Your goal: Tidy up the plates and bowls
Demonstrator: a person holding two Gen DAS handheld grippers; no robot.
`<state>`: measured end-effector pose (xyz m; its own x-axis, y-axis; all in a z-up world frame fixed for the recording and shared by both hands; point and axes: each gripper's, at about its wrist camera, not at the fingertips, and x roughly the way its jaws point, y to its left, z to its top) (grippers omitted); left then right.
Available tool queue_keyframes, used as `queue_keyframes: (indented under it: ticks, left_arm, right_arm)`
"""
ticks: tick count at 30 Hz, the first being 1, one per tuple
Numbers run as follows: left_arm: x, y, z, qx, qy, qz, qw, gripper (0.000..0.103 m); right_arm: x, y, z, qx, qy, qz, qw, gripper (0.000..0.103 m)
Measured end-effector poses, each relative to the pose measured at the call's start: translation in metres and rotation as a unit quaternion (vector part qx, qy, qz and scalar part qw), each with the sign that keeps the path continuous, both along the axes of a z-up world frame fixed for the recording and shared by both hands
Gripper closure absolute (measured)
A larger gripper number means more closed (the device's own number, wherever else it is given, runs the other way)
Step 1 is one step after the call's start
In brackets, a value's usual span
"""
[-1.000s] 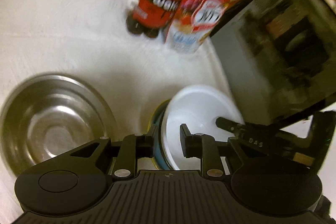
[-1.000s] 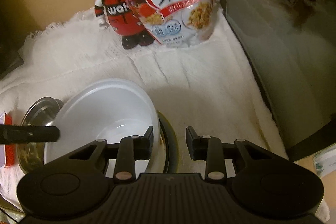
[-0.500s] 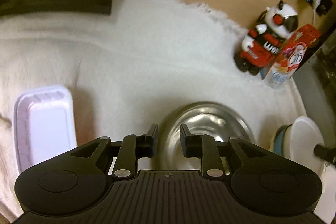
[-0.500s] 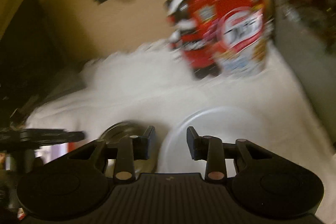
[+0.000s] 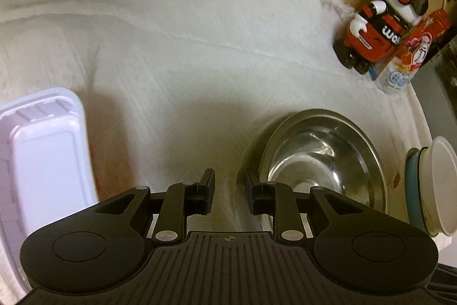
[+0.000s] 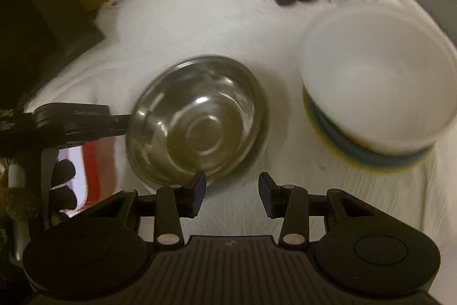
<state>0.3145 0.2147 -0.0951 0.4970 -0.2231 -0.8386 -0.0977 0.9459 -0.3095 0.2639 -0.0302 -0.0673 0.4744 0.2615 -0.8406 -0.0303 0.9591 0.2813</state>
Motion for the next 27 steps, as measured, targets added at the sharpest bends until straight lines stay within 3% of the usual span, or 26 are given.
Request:
queue_keyframes:
  ticks: [4, 9, 12, 15, 21, 27]
  left_arm:
    - [0.005, 0.001, -0.002, -0.007, -0.004, -0.008, 0.9999, 0.079]
    - [0.009, 0.014, -0.006, -0.072, 0.005, 0.001, 0.9974, 0.081]
    - [0.003, 0.027, 0.003, -0.097, -0.016, 0.018, 0.995, 0.081]
    - [0.003, 0.03, 0.012, -0.121, -0.034, 0.001, 0.9921, 0.08]
    - [0.01, -0.005, 0.016, -0.036, -0.045, -0.057, 0.9967, 0.08]
    - [0.013, -0.019, -0.001, 0.011, -0.015, -0.063, 0.9978, 0.06]
  right_arm:
    - [-0.003, -0.002, -0.015, 0.026, 0.011, -0.031, 0.999, 0.058]
    - [-0.004, 0.001, -0.018, 0.059, -0.002, -0.056, 0.997, 0.057]
    - [-0.004, 0.003, -0.02, 0.061, -0.005, -0.059, 0.996, 0.057]
    - [-0.002, 0.001, -0.026, 0.058, 0.002, -0.072, 0.996, 0.057]
    - [0.009, -0.002, -0.033, 0.062, 0.01, -0.071, 0.996, 0.057]
    - [0.022, 0.005, -0.041, 0.067, 0.032, -0.055, 0.996, 0.057]
